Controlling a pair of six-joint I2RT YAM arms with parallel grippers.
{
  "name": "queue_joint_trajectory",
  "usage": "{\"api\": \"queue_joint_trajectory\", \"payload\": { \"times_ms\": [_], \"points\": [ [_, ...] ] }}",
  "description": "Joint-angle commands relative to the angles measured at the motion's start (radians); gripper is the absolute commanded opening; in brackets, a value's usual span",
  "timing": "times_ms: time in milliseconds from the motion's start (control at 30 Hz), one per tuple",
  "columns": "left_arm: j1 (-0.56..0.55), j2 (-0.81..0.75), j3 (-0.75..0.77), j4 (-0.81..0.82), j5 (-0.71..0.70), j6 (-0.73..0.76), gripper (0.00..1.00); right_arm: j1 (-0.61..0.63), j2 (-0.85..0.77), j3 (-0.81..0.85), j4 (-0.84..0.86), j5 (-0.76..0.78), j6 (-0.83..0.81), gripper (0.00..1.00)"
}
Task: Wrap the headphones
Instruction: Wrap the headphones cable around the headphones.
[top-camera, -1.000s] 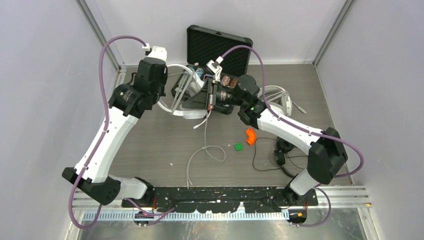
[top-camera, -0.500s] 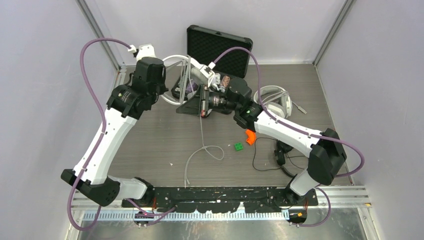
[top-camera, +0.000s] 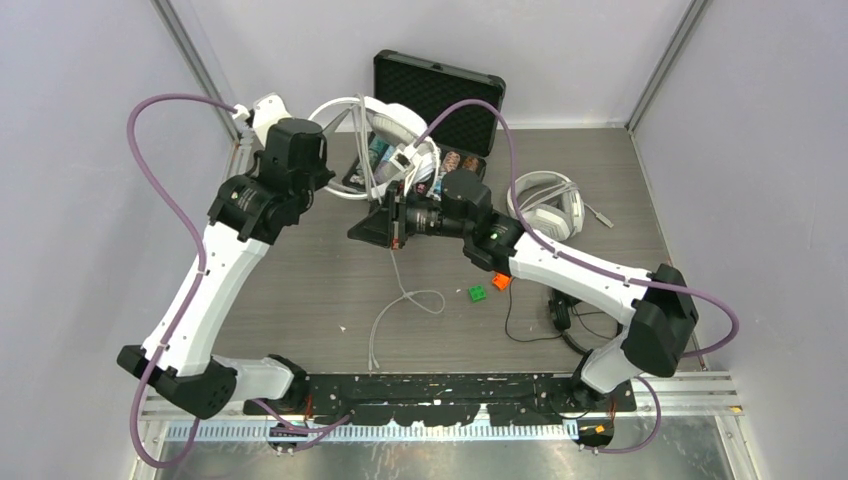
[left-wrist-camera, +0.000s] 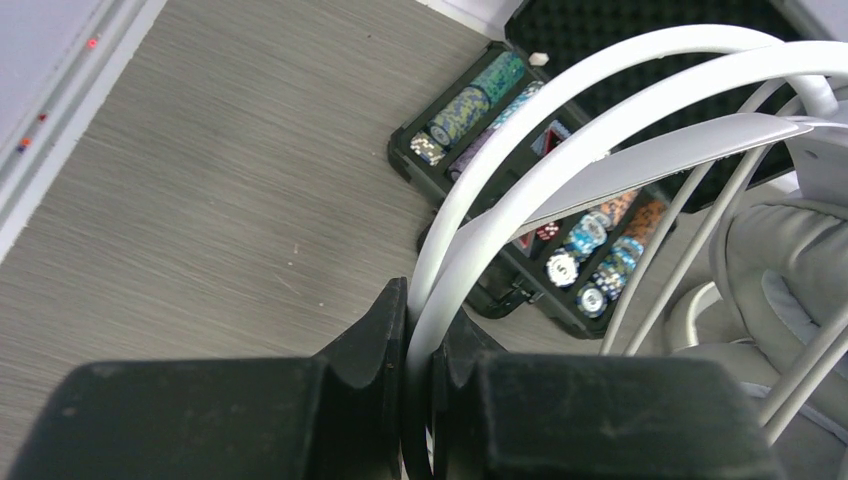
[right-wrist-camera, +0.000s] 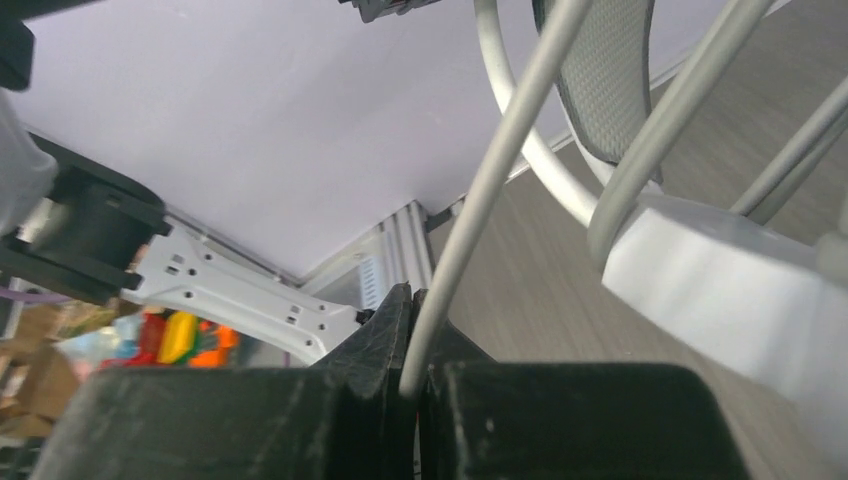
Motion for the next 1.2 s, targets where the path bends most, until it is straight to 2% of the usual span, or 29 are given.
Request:
{"api": "queue_joint_trajectory", "payload": {
  "times_ms": [0,267,1000,1167],
  "points": [
    [0.004,-0.056,0.045,0.121,-0.020,-0.128,0.00,0.030,-0.077,-0.006,-0.029,0.155,-0.203,0.09],
    [0.004,-0.070,0.063,0.113,-0.018,-0.150,0.00,0.074,-0.096,-0.093,0.007,0.251,-0.336,0.09],
    [0.004,-0.074,0.121,0.094,0.040,-0.229,0.00,0.127,-0.097,-0.355,0.295,0.345,-0.438,0.10],
    [0.004,-0.071,0.136,0.089,0.065,-0.240,0.00,0.128,-0.086,-0.419,0.382,0.343,-0.446,0.14]
  ]
}}
